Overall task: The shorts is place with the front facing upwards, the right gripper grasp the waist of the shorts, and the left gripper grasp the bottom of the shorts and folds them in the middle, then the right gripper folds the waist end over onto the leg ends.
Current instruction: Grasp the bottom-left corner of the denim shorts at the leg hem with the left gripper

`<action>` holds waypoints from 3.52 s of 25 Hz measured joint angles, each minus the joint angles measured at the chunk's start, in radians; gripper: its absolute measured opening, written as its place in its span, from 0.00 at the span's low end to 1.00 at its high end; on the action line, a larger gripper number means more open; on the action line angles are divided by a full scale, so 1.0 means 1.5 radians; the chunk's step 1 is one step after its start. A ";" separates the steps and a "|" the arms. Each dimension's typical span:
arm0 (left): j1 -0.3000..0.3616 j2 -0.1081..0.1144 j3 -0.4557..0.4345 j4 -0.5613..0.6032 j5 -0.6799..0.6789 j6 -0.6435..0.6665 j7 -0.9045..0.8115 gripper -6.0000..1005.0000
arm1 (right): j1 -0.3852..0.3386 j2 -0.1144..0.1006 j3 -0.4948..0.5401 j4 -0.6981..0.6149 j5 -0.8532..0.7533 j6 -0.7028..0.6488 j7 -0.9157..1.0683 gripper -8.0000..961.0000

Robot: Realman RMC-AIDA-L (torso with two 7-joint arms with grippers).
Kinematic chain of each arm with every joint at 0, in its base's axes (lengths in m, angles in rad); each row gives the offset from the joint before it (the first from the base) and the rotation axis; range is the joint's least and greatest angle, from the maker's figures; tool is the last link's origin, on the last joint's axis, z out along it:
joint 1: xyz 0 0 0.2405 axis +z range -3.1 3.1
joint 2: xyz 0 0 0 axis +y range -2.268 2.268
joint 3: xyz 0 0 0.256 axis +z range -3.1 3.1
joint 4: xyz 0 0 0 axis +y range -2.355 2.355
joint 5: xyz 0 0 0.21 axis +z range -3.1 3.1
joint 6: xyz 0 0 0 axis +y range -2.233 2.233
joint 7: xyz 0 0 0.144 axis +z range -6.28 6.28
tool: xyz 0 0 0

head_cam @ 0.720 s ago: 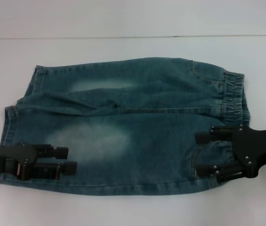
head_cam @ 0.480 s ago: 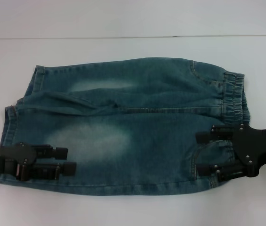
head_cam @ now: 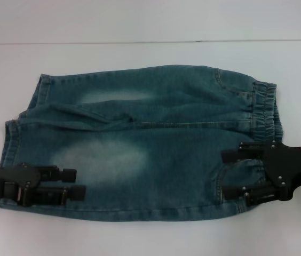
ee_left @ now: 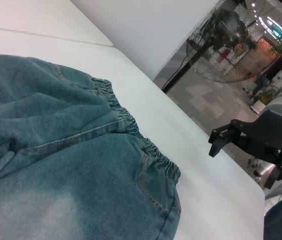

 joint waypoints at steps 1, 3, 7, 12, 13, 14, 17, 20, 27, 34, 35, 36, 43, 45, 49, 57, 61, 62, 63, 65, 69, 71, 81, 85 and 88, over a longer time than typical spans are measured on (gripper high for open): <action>0.000 0.000 -0.001 0.000 0.000 0.001 -0.004 0.78 | 0.000 0.000 0.000 0.000 0.000 0.000 0.000 0.95; -0.002 0.002 -0.003 0.007 0.000 0.006 -0.024 0.78 | 0.000 0.001 0.000 -0.001 0.000 0.000 0.001 0.95; -0.003 0.009 -0.005 0.068 0.002 0.012 -0.101 0.78 | -0.001 -0.001 0.000 -0.004 0.000 -0.001 0.003 0.95; -0.016 0.029 -0.011 0.153 0.061 0.007 -0.262 0.78 | -0.002 -0.003 0.000 -0.005 0.000 -0.001 0.005 0.95; -0.023 0.033 -0.017 0.158 0.079 0.005 -0.285 0.78 | -0.002 -0.003 0.000 -0.005 0.000 0.000 0.005 0.95; -0.031 0.038 -0.027 0.160 0.107 0.004 -0.312 0.78 | -0.002 -0.003 0.000 -0.005 0.000 0.000 0.003 0.95; -0.049 0.049 -0.054 0.160 0.161 0.000 -0.353 0.78 | -0.002 -0.002 0.000 -0.005 0.000 0.003 0.000 0.95; -0.057 0.054 -0.059 0.162 0.205 -0.016 -0.379 0.78 | -0.002 -0.002 -0.001 -0.005 0.000 0.014 -0.001 0.95; -0.068 0.050 -0.053 0.152 0.294 -0.060 -0.400 0.78 | 0.001 0.000 -0.013 -0.005 0.000 0.036 -0.002 0.95; -0.070 0.044 -0.047 0.130 0.307 -0.079 -0.403 0.78 | 0.008 0.000 -0.026 -0.005 0.000 0.050 -0.002 0.95; -0.070 0.044 -0.045 0.125 0.309 -0.083 -0.403 0.78 | 0.010 0.000 -0.027 -0.005 0.000 0.051 -0.002 0.95; -0.070 0.044 -0.042 0.121 0.310 -0.085 -0.403 0.78 | 0.011 0.000 -0.027 -0.005 0.000 0.051 -0.002 0.95; -0.071 0.039 -0.020 0.106 0.344 -0.112 -0.406 0.78 | 0.016 0.000 -0.027 -0.005 0.000 0.052 -0.002 0.95; -0.071 0.038 -0.018 0.106 0.347 -0.115 -0.406 0.78 | 0.018 0.000 -0.027 -0.005 0.000 0.052 -0.001 0.95; -0.071 0.037 -0.016 0.099 0.350 -0.128 -0.406 0.78 | 0.019 0.000 -0.027 -0.005 0.000 0.053 -0.002 0.95; -0.070 0.037 -0.015 0.097 0.363 -0.139 -0.405 0.78 | 0.019 0.001 -0.027 -0.005 0.000 0.054 -0.002 0.95; -0.070 0.036 -0.015 0.093 0.364 -0.144 -0.403 0.78 | 0.019 0.001 -0.027 -0.004 0.000 0.060 -0.002 0.95; -0.070 0.036 -0.015 0.091 0.364 -0.146 -0.403 0.78 | 0.020 0.001 -0.027 -0.004 0.000 0.060 -0.002 0.95; -0.070 0.036 -0.015 0.089 0.364 -0.147 -0.403 0.78 | 0.020 0.001 -0.027 -0.004 0.000 0.061 -0.002 0.95; -0.070 0.036 -0.015 0.087 0.364 -0.148 -0.403 0.78 | 0.020 0.001 -0.027 -0.004 0.000 0.061 -0.002 0.95; -0.071 0.036 -0.012 0.081 0.364 -0.151 -0.403 0.78 | 0.022 0.002 -0.027 -0.004 0.000 0.061 -0.002 0.95; -0.071 0.036 -0.011 0.080 0.364 -0.151 -0.402 0.78 | 0.022 0.002 -0.027 -0.005 0.000 0.061 -0.002 0.95; -0.074 0.034 -0.009 0.072 0.364 -0.153 -0.402 0.78 | 0.024 0.002 -0.027 -0.005 0.000 0.061 -0.002 0.95; -0.074 0.034 -0.009 0.072 0.365 -0.156 -0.402 0.78 | 0.023 0.002 -0.028 -0.005 0.000 0.061 -0.002 0.95; -0.074 0.034 -0.009 0.072 0.365 -0.157 -0.402 0.78 | 0.023 0.002 -0.028 -0.005 0.000 0.061 -0.002 0.95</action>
